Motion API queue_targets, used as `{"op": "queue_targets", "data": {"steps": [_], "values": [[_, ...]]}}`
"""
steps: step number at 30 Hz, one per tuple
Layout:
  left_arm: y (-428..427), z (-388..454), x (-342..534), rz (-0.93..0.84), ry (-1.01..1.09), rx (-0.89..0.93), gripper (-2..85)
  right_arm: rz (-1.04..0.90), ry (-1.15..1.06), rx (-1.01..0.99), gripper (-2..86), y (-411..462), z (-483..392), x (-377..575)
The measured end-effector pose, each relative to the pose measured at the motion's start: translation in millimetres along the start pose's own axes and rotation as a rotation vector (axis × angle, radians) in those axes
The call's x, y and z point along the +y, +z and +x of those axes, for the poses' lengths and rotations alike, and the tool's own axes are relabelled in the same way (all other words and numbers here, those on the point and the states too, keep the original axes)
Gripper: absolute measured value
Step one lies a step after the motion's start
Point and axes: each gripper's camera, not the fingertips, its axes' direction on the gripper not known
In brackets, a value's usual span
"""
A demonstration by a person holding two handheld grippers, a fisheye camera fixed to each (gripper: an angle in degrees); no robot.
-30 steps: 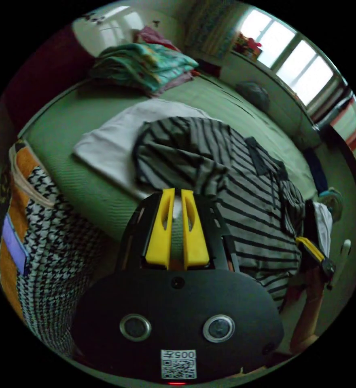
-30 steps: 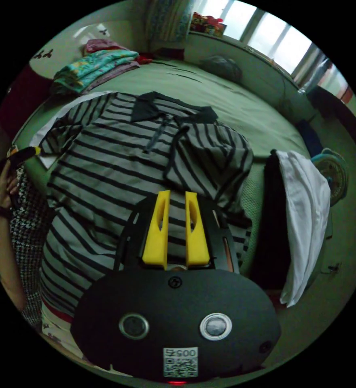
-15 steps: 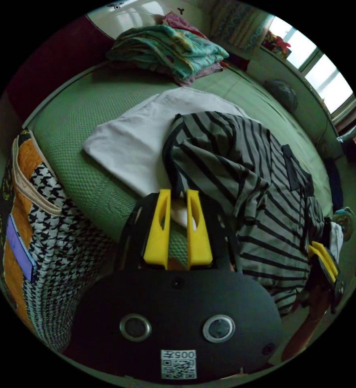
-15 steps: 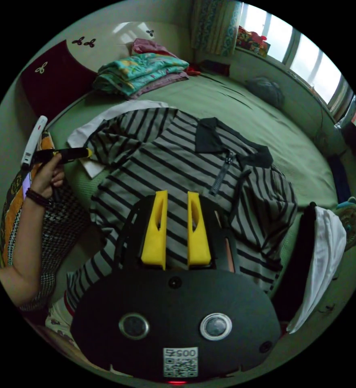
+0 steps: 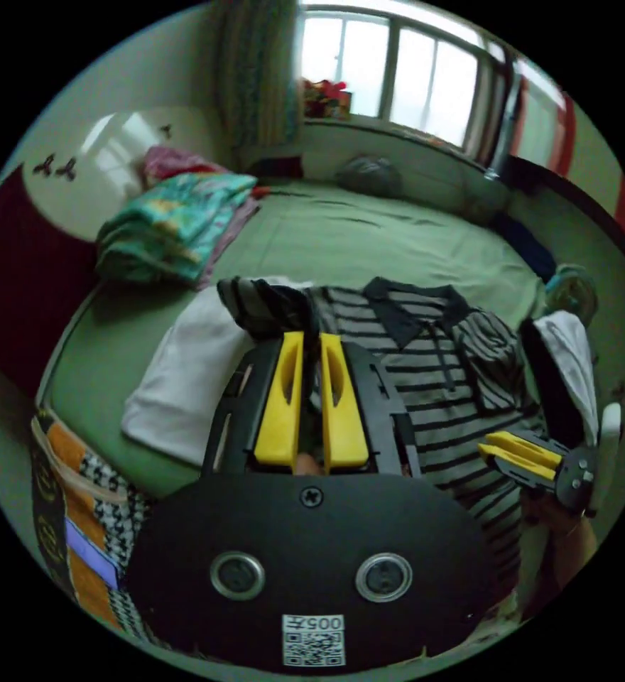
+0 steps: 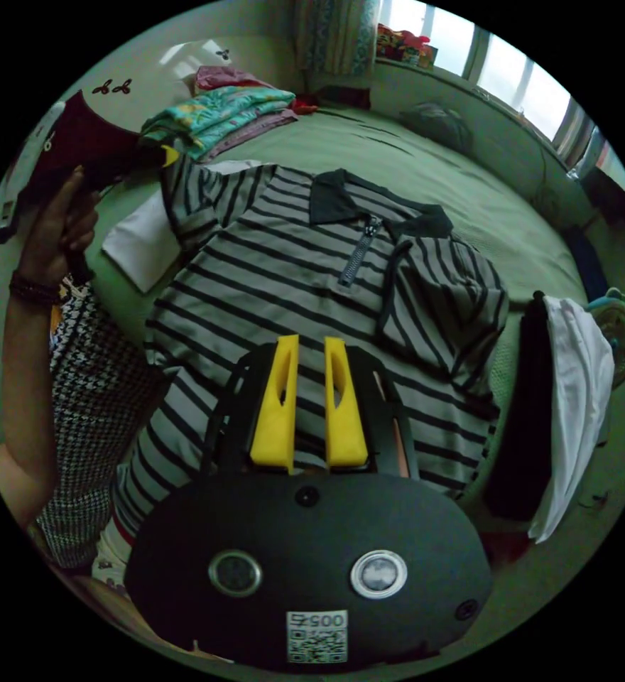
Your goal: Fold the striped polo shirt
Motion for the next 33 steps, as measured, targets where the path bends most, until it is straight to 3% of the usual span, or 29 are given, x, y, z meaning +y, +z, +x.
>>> {"op": "queue_targets", "data": {"steps": [4,8,15,23,28,33], "values": [[17.4,76.4,14.6,-0.072,0.203,0.098,5.6,0.012,0.05,-0.009,6.0,-4.6,25.9,9.6],[48.0,109.0,47.8,-0.204,0.242,0.143,6.7,-0.002,0.081,-0.024,6.2,-0.8,51.4,20.7],[63.6,100.1,90.4,-0.314,0.176,0.147,7.0,-0.004,0.086,-0.06,6.7,9.1,75.6,16.5],[52.6,55.8,75.6,-0.215,-0.001,0.094,6.9,0.019,0.109,-0.215,8.4,27.1,79.4,-25.6],[81.3,42.1,68.0,-0.302,-0.074,-0.139,5.3,-0.047,0.054,-0.225,6.7,47.8,64.9,-33.6],[82.2,23.4,75.6,-0.285,-0.158,-0.081,4.7,-0.058,0.099,-0.269,4.4,55.0,81.7,-25.1]]}}
